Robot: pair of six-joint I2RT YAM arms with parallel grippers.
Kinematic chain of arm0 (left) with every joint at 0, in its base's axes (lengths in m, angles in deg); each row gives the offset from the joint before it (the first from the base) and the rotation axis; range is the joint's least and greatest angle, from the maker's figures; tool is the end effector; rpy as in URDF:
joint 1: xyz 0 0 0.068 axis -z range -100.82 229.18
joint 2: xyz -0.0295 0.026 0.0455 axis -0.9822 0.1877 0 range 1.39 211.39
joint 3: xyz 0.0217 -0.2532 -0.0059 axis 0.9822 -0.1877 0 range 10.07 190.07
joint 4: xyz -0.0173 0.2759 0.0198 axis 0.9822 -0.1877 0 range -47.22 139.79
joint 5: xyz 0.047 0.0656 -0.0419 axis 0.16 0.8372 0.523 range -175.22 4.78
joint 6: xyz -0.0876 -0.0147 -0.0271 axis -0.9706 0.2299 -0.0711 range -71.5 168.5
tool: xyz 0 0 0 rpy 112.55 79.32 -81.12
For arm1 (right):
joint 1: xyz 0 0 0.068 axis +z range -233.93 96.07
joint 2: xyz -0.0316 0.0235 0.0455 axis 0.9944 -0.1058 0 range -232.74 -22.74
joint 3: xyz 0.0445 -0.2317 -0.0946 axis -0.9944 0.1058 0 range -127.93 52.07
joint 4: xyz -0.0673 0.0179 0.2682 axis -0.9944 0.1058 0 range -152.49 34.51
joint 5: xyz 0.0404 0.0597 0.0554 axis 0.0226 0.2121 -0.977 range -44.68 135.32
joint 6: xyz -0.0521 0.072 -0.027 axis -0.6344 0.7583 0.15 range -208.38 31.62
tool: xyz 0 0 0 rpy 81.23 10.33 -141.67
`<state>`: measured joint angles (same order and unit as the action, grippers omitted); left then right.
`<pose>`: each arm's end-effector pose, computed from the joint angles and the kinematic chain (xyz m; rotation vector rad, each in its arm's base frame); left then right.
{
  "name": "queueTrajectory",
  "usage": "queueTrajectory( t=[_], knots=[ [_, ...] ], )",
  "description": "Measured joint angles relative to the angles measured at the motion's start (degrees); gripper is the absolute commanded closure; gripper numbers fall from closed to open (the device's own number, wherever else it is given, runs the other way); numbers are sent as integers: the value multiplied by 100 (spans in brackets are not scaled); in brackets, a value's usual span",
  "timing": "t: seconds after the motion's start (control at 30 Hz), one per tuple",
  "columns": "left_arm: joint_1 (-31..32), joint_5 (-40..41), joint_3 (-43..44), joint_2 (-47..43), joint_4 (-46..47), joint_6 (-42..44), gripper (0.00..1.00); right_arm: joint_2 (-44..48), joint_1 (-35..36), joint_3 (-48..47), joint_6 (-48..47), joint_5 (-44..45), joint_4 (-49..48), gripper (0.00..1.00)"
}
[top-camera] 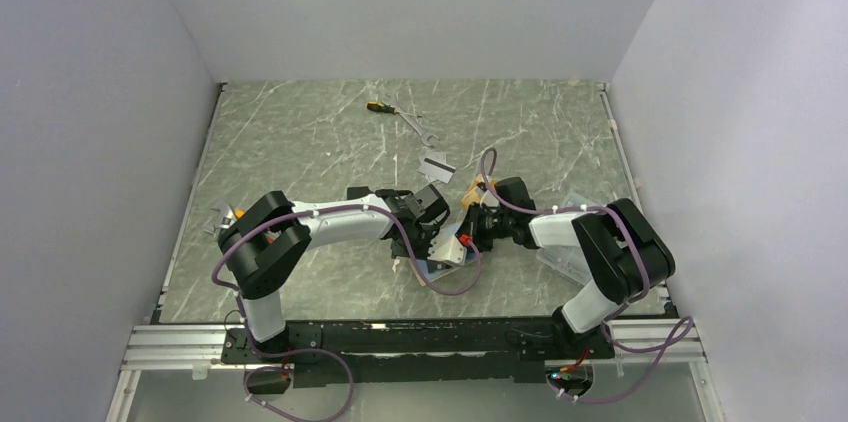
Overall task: Put the credit cards into the card holder
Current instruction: Insert the credit card into the card holder.
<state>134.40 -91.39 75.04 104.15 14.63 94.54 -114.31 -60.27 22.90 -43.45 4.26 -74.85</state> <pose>0.2001 -0.3039 0.0890 2.2160 1.7885 -0.1871 0.2428 0.1664 0.0490 0.1337 2.6555 1.3548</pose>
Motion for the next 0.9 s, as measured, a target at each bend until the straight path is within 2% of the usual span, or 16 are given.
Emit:
queueTrajectory(
  t=[0.3,0.9],
  knots=[
    [0,2,9,9,-4,0,95,144,-2,-15,-341,2,328,100],
    [0,7,31,22,-26,2,96,-391,22,-857,-1261,-151,1397,100]
  ],
)
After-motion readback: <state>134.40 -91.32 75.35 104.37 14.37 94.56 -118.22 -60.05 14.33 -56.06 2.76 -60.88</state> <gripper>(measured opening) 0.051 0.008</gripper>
